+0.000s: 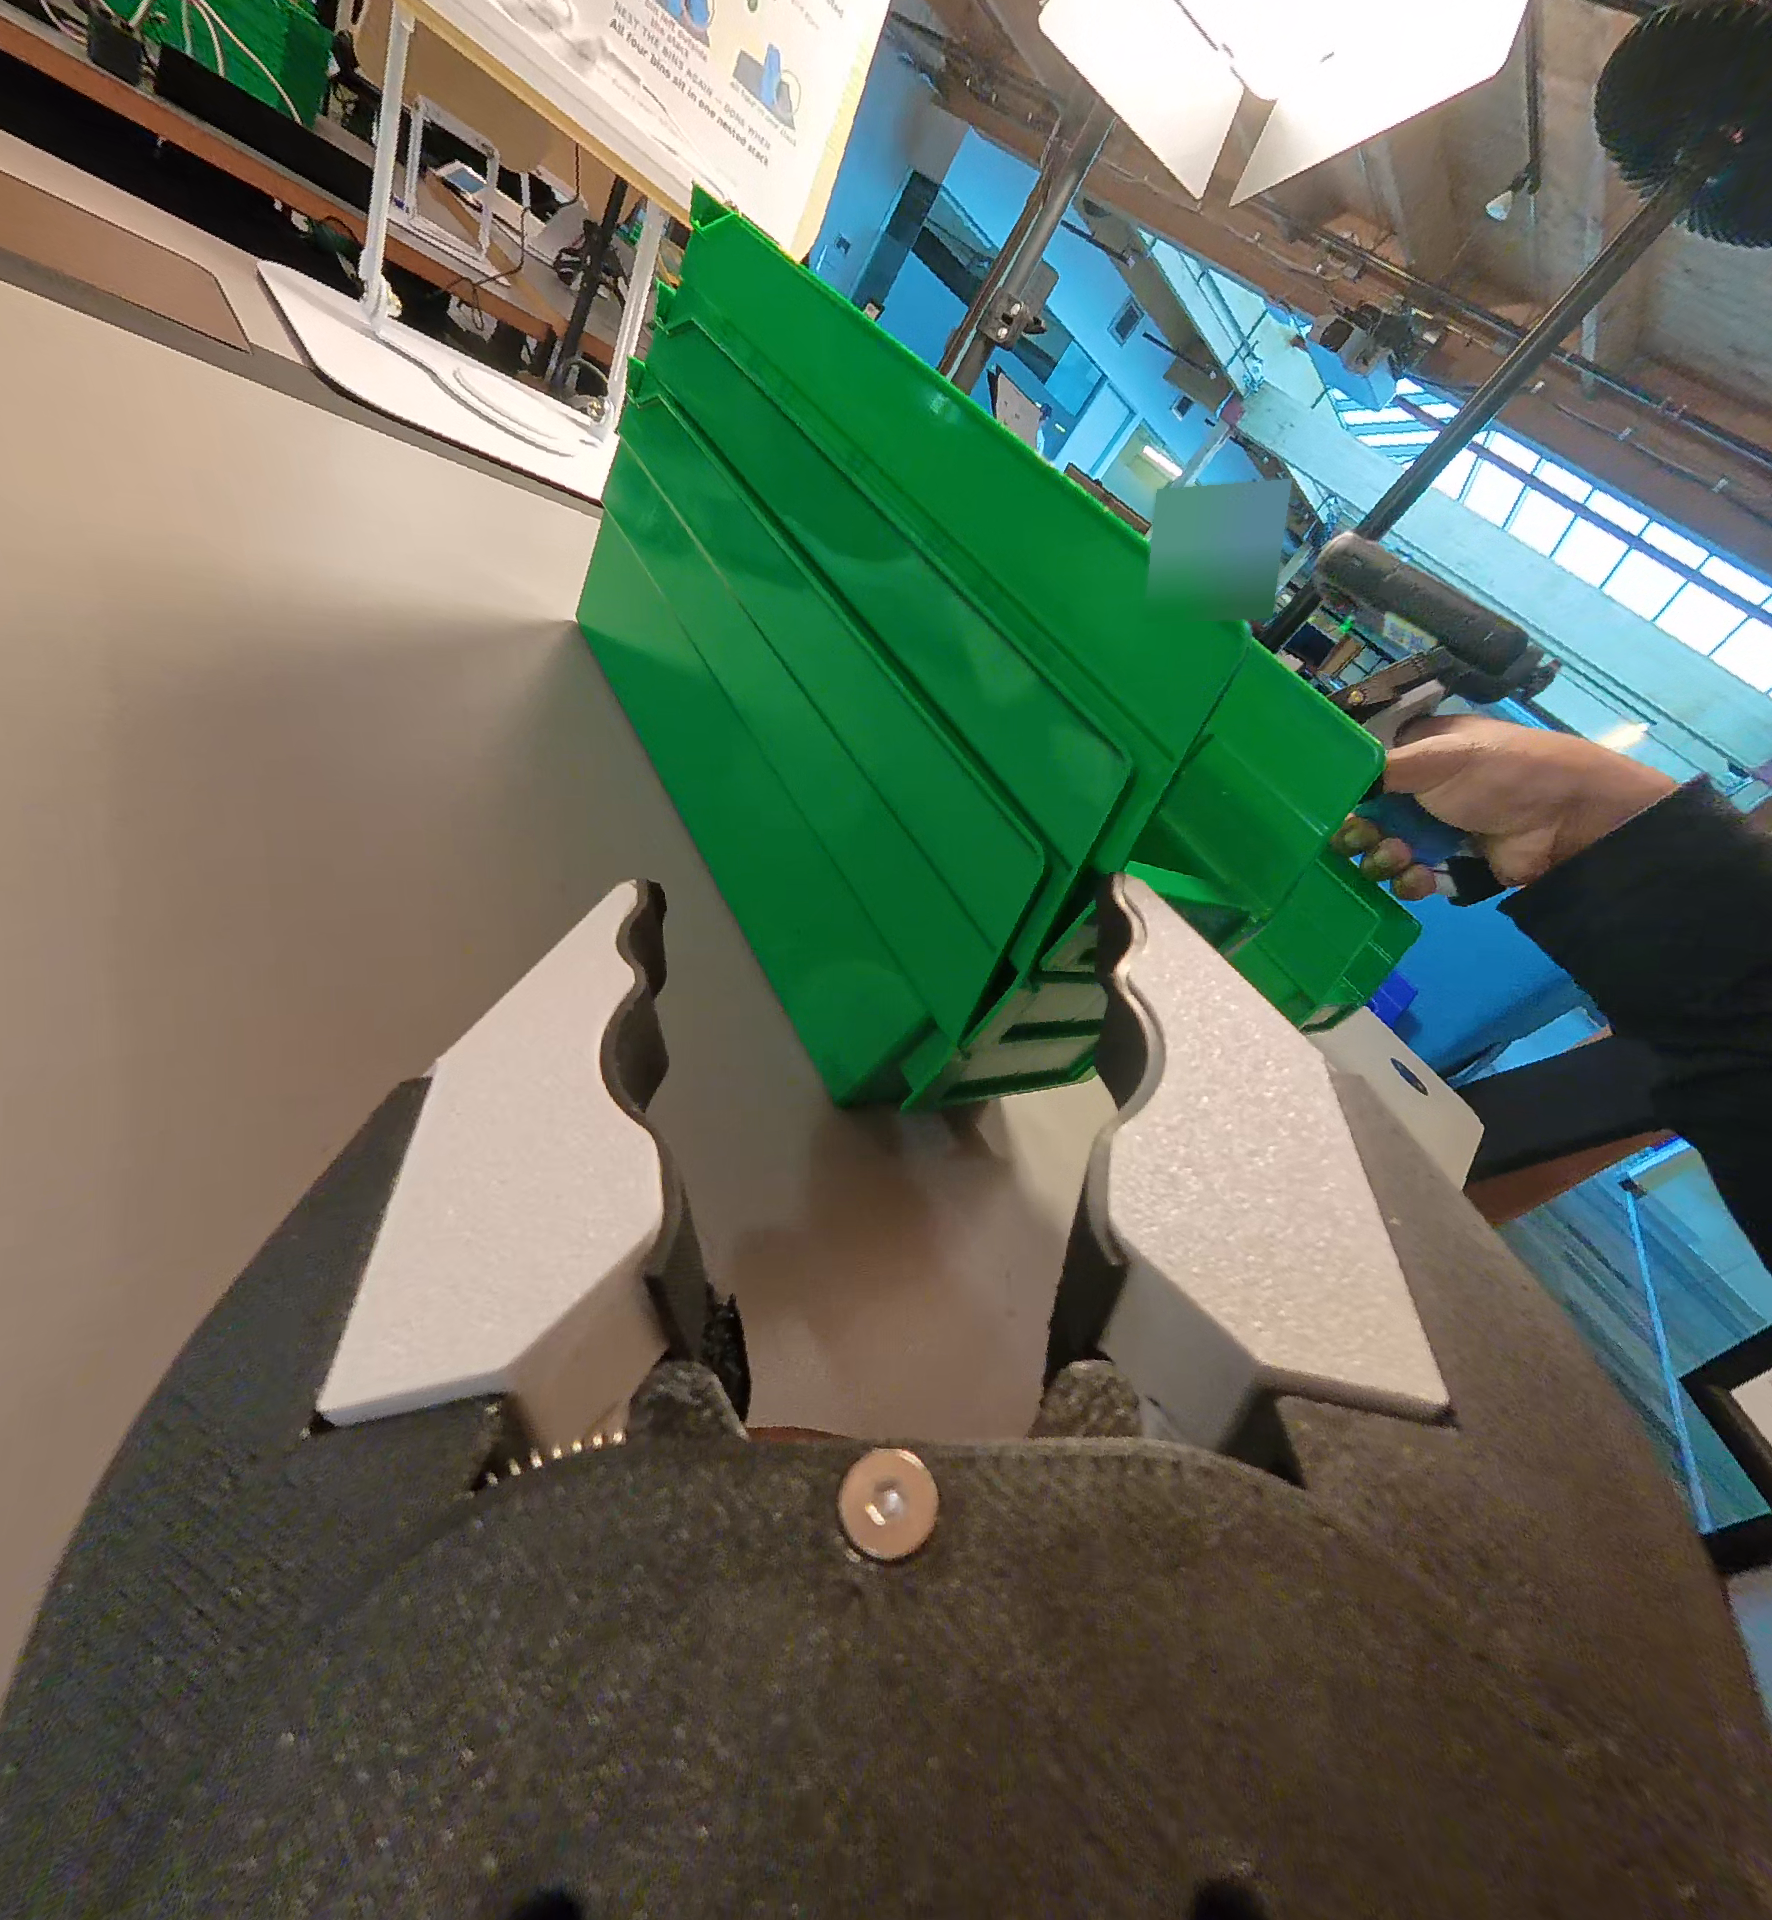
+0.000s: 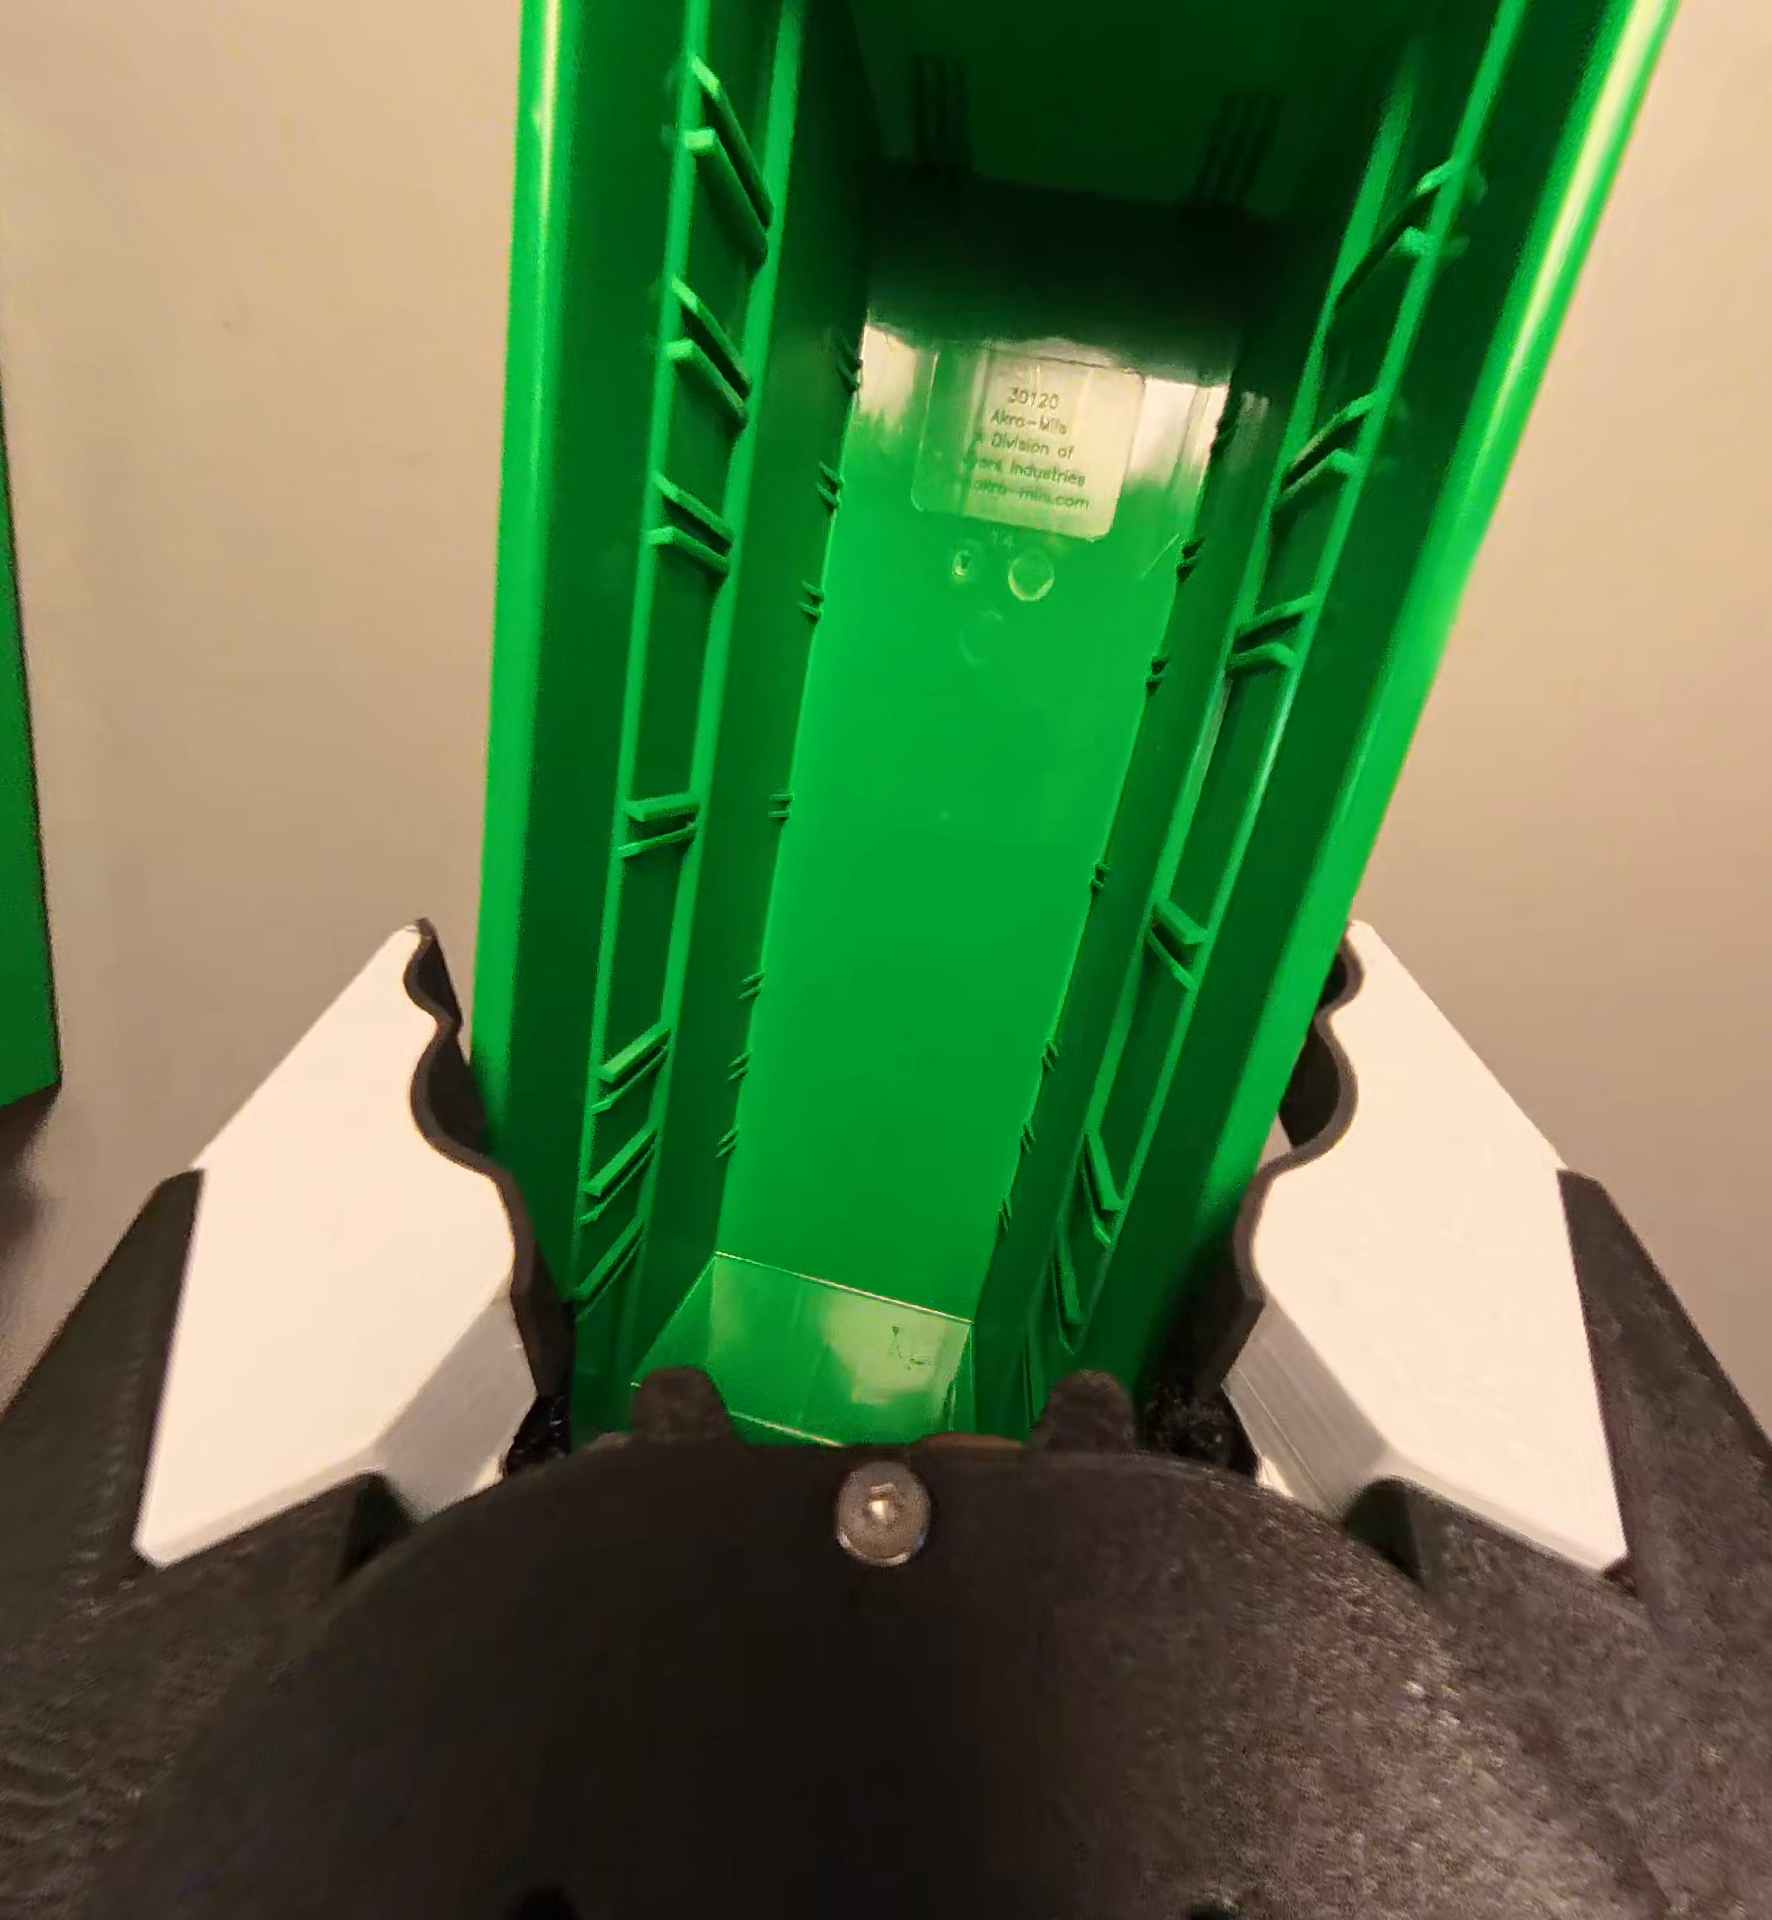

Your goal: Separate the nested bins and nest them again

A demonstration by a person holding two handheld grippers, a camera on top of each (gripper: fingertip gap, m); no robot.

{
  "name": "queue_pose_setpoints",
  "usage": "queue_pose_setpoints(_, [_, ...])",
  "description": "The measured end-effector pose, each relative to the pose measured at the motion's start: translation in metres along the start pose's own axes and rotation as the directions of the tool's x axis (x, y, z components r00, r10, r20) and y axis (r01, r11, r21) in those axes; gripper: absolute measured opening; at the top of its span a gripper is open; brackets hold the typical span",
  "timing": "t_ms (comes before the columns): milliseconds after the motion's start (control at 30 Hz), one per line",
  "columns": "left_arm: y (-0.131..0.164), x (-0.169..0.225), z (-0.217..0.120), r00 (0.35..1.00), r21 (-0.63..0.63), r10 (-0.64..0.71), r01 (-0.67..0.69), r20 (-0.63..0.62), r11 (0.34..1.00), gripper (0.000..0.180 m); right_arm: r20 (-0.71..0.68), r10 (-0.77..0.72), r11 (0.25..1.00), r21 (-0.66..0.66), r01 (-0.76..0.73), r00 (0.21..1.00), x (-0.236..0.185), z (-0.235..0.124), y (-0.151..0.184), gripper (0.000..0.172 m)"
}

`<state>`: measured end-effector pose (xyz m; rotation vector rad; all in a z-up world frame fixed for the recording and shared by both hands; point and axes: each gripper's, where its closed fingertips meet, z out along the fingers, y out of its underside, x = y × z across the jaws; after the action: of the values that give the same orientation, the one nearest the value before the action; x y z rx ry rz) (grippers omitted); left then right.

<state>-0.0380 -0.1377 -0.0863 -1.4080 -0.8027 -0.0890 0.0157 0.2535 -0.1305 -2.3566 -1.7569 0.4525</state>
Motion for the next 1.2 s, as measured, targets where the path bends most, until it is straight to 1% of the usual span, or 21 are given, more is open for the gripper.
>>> queue_pose_setpoints(67, [-0.001,0.000,0.000,1.000,0.005,0.003,-0.003,0.002,1.000,0.082,0.025,0.012,1.000,-0.005,-0.012,1.000,-0.003,0.001,0.000,0.152])
queue_pose_setpoints(267, [-0.001,0.000,-0.001,1.000,0.010,0.009,-0.009,0.007,1.000,0.081,0.046,0.016,1.000,-0.026,-0.014,0.999,-0.003,-0.001,0.001,0.137])
queue_pose_setpoints(500, [0.001,-0.001,0.001,1.000,-0.004,-0.001,0.001,0.006,1.000,0.081,0.068,0.011,1.000,-0.002,-0.011,0.998,-0.003,-0.002,-0.006,0.127])
queue_pose_setpoints(667, [0.001,-0.001,0.001,1.000,-0.008,-0.005,0.005,0.003,1.000,0.081,0.094,0.004,1.000,0.010,-0.005,0.996,-0.005,-0.003,-0.008,0.117])
queue_pose_setpoints(733, [0.001,-0.001,0.001,1.000,-0.009,-0.007,0.007,0.002,1.000,0.081,0.120,0.008,1.000,0.014,-0.010,0.993,-0.008,-0.004,-0.008,0.115])
queue_pose_setpoints(867, [0.001,-0.001,0.001,1.000,-0.011,-0.009,0.009,0.001,1.000,0.081,0.214,0.031,0.998,0.038,-0.040,0.976,-0.022,-0.012,-0.012,0.114])
queue_pose_setpoints(967, [0.002,-0.001,0.002,1.000,-0.016,-0.010,0.010,0.000,1.000,0.081,0.291,0.040,0.995,0.076,-0.065,0.956,-0.037,-0.028,-0.020,0.114])
queue_pose_setpoints(1033, [0.002,-0.002,0.002,1.000,-0.018,-0.011,0.011,0.000,1.000,0.081,0.347,0.030,0.991,0.114,-0.074,0.937,-0.054,-0.045,-0.028,0.114])
queue_pose_setpoints(1200, [0.003,-0.002,0.002,1.000,-0.020,-0.011,0.011,0.002,1.000,0.081,0.499,-0.038,0.969,0.231,-0.090,0.866,-0.117,-0.107,-0.055,0.113])
